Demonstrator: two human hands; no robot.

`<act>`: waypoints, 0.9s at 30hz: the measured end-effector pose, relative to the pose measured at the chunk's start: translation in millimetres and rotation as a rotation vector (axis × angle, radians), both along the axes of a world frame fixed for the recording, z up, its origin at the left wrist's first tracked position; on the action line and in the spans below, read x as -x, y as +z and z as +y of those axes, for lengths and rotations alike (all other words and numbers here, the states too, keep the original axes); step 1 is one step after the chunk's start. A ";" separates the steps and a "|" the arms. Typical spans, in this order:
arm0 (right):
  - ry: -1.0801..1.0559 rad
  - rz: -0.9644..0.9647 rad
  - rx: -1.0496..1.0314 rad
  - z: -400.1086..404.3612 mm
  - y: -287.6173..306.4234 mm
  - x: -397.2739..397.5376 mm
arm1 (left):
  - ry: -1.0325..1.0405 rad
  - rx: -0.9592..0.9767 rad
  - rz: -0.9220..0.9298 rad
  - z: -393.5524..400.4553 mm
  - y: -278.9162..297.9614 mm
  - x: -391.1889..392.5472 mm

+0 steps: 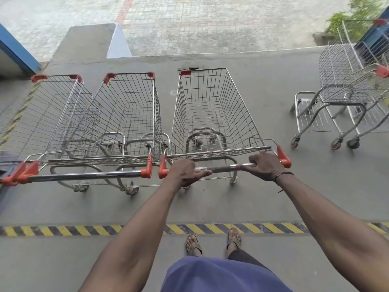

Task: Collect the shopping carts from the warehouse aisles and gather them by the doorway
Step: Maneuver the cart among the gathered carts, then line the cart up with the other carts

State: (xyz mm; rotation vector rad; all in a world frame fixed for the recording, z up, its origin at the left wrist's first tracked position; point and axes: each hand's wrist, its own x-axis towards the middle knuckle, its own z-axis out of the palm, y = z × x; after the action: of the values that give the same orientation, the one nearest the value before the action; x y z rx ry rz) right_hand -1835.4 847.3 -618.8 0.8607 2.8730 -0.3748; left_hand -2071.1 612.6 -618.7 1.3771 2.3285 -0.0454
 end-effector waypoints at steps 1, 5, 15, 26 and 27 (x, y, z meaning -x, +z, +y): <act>-0.009 0.030 0.020 0.0 2.1 -1.9 | 0.002 -0.013 -0.009 -0.2 -1.1 0.3; -0.032 0.111 0.018 7.2 12.9 -18.3 | 0.031 -0.194 0.023 8.3 5.0 -11.5; -0.130 0.195 -0.003 92.4 46.9 -124.9 | -0.077 -0.528 -0.019 150.1 47.0 -108.9; -0.321 0.215 -0.073 248.4 92.8 -319.9 | -0.162 -0.635 -0.102 337.2 74.4 -256.6; -0.349 0.217 -0.083 262.2 95.1 -333.3 | -0.171 -0.639 -0.105 352.1 75.9 -268.2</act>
State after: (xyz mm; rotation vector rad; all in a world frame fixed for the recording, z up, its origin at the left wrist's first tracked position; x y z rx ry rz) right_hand -1502.1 1109.4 -523.7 1.4271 2.9434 -0.4070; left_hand -1802.9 964.7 -542.8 1.8089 2.2178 0.7587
